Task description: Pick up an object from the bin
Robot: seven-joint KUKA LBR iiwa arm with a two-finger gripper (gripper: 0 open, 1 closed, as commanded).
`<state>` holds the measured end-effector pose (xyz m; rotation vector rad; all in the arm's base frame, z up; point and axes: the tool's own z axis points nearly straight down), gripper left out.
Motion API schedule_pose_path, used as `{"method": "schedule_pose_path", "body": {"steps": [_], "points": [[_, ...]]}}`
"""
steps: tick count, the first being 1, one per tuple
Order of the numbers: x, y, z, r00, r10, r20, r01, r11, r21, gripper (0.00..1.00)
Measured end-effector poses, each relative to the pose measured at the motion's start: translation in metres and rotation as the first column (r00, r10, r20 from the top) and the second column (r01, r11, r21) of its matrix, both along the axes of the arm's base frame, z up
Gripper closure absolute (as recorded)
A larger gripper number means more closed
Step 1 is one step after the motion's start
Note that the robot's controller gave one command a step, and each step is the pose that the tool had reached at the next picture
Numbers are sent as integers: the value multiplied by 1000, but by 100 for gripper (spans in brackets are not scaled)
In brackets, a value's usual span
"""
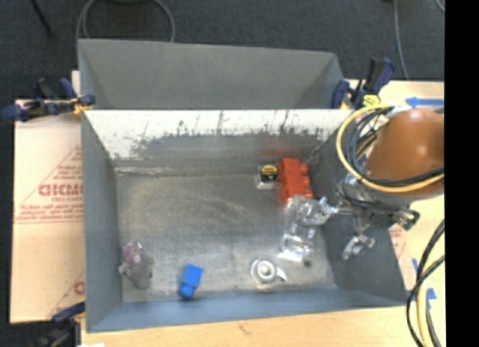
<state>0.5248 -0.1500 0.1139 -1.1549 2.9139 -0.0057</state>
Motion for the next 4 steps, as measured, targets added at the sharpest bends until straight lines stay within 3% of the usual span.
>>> {"method": "schedule_pose_path", "body": {"steps": [1, 2, 3, 4], "points": [[-14, 78, -25, 978, 206, 9, -206, 978, -6, 0], [-29, 143, -16, 970, 244, -7, -244, 970, 2, 0], [-36, 163, -27, 985, 173, 9, -173, 985, -5, 0], [-34, 210, -26, 999, 44, 3, -44, 999, -1, 0]]}}
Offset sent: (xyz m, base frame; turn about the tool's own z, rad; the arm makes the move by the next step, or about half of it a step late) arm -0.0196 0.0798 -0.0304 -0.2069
